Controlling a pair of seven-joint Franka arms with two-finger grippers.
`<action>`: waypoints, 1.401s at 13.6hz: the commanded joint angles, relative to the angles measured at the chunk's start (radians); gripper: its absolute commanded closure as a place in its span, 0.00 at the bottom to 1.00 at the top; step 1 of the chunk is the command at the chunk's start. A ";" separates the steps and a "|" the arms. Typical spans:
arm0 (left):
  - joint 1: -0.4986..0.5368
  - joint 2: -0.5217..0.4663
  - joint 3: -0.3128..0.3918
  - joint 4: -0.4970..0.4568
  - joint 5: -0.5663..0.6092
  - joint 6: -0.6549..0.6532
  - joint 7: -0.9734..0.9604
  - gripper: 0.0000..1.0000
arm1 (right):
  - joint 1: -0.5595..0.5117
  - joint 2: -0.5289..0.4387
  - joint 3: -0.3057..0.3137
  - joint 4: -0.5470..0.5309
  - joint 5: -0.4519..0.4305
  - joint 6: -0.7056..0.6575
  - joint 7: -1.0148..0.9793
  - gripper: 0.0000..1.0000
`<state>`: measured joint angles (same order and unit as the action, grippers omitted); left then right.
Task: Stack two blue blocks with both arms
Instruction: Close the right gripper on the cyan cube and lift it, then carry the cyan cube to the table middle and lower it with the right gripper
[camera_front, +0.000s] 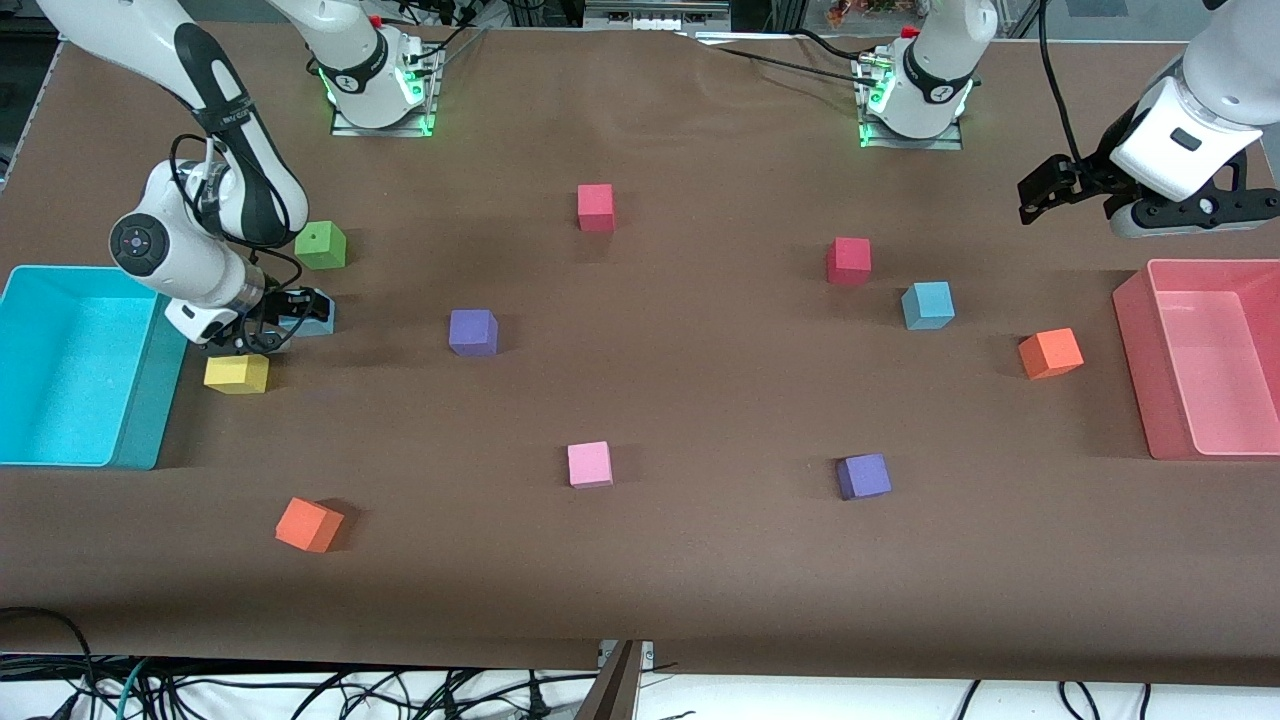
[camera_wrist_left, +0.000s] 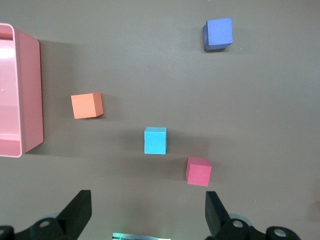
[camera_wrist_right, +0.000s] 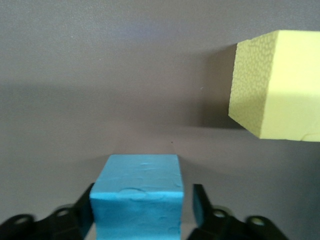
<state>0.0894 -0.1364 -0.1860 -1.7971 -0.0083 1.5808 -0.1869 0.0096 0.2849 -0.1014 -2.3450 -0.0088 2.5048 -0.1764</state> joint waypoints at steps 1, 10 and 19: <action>-0.005 -0.008 0.008 -0.004 -0.016 0.005 0.010 0.00 | -0.014 -0.023 0.008 -0.013 -0.005 -0.024 0.000 0.71; -0.002 -0.005 0.008 -0.005 -0.016 0.007 0.014 0.00 | 0.162 0.025 0.224 0.542 0.003 -0.596 0.542 0.72; 0.003 -0.005 0.008 -0.018 -0.015 0.008 0.014 0.00 | 0.527 0.353 0.226 0.762 0.058 -0.300 1.038 0.72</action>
<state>0.0901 -0.1355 -0.1819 -1.8054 -0.0084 1.5809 -0.1868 0.5139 0.5613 0.1329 -1.6492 0.0364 2.1426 0.8201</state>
